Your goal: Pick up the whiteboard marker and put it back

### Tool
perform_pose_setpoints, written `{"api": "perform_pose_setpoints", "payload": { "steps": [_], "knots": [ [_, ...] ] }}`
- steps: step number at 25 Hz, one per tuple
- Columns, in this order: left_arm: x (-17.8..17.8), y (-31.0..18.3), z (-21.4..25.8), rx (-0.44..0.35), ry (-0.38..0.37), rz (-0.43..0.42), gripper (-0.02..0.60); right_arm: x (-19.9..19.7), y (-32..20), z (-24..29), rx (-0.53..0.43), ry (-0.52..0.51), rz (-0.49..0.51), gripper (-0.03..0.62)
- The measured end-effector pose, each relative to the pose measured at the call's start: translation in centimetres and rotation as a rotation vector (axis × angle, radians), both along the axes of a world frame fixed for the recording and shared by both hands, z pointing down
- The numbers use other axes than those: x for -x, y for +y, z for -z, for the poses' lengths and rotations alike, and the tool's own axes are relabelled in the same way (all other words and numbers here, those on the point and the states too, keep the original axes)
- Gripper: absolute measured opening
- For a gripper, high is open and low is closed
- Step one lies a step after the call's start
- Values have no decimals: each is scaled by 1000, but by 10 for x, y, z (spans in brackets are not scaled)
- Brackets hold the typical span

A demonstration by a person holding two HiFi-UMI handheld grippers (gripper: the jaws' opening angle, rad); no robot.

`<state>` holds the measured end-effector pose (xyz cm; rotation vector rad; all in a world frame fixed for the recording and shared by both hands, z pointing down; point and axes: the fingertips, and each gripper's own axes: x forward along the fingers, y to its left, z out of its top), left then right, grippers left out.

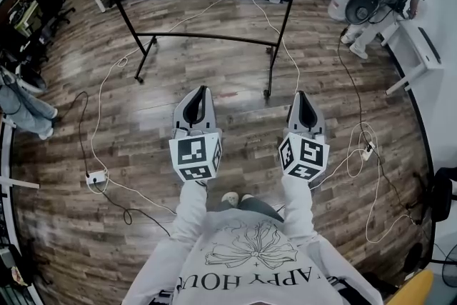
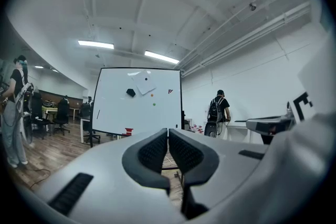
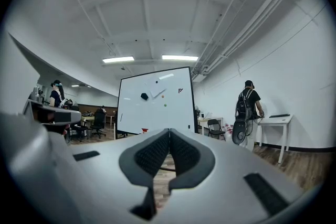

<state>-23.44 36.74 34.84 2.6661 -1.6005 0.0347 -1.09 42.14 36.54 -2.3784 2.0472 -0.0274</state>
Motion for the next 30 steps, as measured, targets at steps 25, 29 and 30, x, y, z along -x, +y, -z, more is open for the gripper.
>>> {"api": "perform_pose_setpoints", "payload": {
  "steps": [25, 29, 30],
  "knots": [
    [-62, -158, -29, 35, -13, 14, 11, -59, -164, -26, 19, -28, 29, 3],
    [-91, -207, -19, 26, -9, 32, 11, -91, -220, -16, 9, -35, 49, 3],
    [-98, -218, -16, 20, -8, 36, 11, -98, -233, -12, 2, -35, 53, 3]
  ]
}}
